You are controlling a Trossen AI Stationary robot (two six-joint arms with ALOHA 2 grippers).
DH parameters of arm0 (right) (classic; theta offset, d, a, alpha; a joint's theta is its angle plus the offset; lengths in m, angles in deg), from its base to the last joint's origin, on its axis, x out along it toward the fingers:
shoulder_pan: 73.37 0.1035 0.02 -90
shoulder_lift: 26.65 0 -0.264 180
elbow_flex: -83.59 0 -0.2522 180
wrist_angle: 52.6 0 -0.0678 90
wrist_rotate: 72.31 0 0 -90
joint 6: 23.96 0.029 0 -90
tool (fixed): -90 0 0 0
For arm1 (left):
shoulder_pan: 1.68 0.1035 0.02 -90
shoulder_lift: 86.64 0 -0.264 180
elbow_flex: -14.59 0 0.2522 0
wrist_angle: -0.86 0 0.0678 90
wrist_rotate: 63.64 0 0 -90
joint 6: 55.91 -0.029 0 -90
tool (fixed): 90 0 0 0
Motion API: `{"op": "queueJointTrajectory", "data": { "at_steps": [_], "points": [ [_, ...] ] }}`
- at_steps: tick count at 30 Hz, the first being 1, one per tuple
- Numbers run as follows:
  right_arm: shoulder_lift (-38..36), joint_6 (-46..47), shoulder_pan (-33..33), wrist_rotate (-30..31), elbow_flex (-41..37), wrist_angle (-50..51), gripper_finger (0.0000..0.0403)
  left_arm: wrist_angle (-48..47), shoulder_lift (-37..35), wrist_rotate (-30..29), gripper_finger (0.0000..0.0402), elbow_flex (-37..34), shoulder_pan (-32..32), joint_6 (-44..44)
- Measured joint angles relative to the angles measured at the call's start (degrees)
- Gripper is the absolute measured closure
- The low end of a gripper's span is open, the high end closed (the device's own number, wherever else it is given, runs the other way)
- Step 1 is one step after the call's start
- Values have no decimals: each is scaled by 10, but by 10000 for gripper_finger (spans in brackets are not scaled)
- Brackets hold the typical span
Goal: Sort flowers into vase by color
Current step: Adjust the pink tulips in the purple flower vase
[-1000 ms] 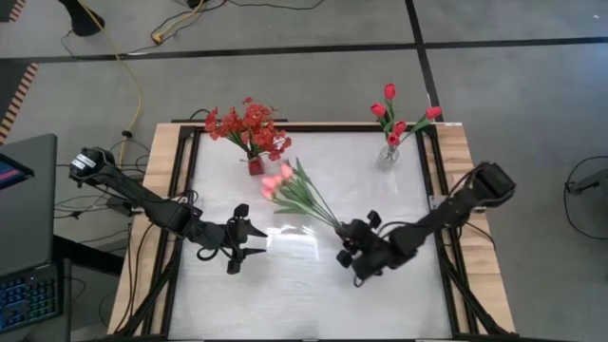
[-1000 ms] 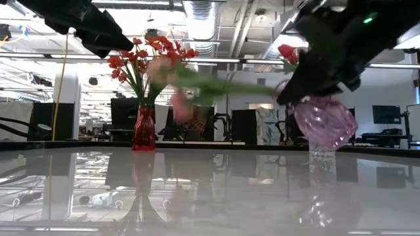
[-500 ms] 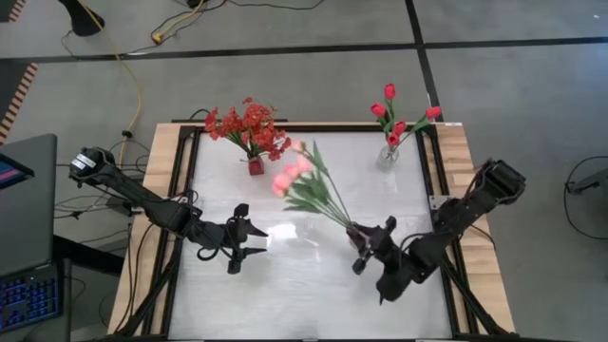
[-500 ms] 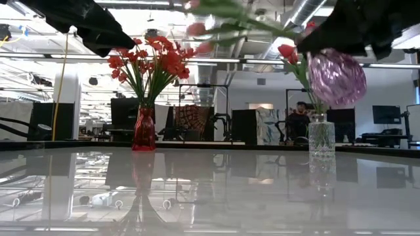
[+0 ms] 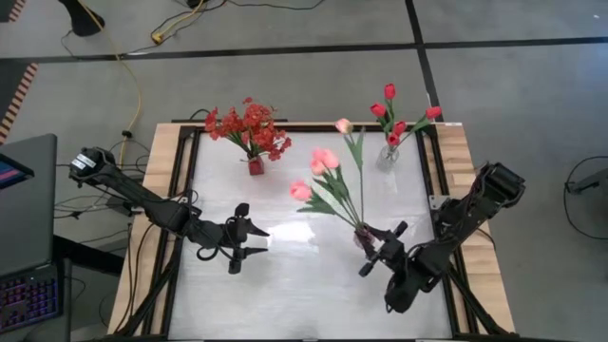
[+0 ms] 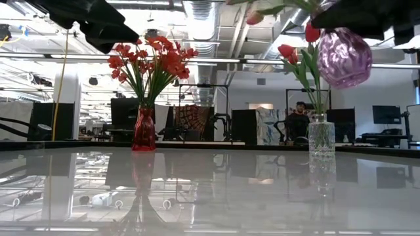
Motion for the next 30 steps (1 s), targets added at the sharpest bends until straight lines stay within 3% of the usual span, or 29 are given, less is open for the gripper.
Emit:
{"op": "queueJointTrajectory", "data": {
  "at_steps": [8,12,16,21,25,30],
  "points": [
    [-6,-39,-23,1,0,1,258,0,0,-3,223,0,0,2],
    [-5,-60,-19,1,3,-3,257,44,2,-27,223,0,12,54],
    [-5,-62,-18,1,8,0,252,139,48,-21,223,0,37,100],
    [-5,-63,-19,1,8,1,258,383,183,16,223,1,43,81],
    [-5,-63,-12,1,8,0,253,587,292,11,223,13,49,47],
    [-5,-72,1,1,8,-4,255,681,390,1,223,59,83,67]
  ]
}}
